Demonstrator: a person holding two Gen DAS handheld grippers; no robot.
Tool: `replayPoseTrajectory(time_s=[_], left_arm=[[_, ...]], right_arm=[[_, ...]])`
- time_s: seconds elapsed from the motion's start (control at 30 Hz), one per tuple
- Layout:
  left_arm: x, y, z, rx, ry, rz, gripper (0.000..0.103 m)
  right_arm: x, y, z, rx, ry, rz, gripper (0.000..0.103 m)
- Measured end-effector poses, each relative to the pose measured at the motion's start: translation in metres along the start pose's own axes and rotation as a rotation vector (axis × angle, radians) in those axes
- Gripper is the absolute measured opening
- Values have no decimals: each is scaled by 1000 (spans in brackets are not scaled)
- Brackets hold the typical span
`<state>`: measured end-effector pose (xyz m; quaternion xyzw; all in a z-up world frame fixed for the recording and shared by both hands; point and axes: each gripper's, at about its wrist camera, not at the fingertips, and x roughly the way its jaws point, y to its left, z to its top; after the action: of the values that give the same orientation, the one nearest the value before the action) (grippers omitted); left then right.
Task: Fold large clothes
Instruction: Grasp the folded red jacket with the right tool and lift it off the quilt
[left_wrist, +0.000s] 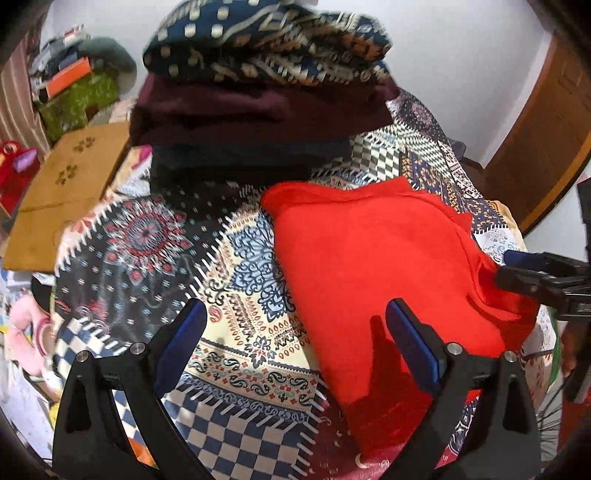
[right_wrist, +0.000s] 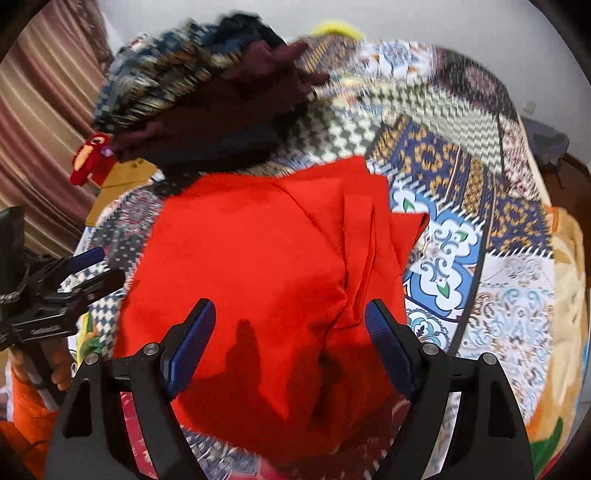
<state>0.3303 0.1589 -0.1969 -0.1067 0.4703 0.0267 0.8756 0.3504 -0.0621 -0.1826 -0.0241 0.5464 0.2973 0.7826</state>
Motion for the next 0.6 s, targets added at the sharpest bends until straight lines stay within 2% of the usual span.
replayPoseTrajectory(time_s=[0.07,0.17,0.27,0.43,0.6], left_arm=[[11,2,-1,-26,36,-38,98],[30,7,-5,-89,91,-140,98],[46,9,-3,-136,130,-204,98],[73,0,6,-143,190,-287,98],[89,-6,10,-148,215,-330,98]], right_arm=[[8,-10,0,22,28,-12,81],[16,-29,1,35,56,-43,81],[25,-54,3,95,110,10,81],[46,-79,7,198,193,153,81],[54,-81,15,205,192,228,81]])
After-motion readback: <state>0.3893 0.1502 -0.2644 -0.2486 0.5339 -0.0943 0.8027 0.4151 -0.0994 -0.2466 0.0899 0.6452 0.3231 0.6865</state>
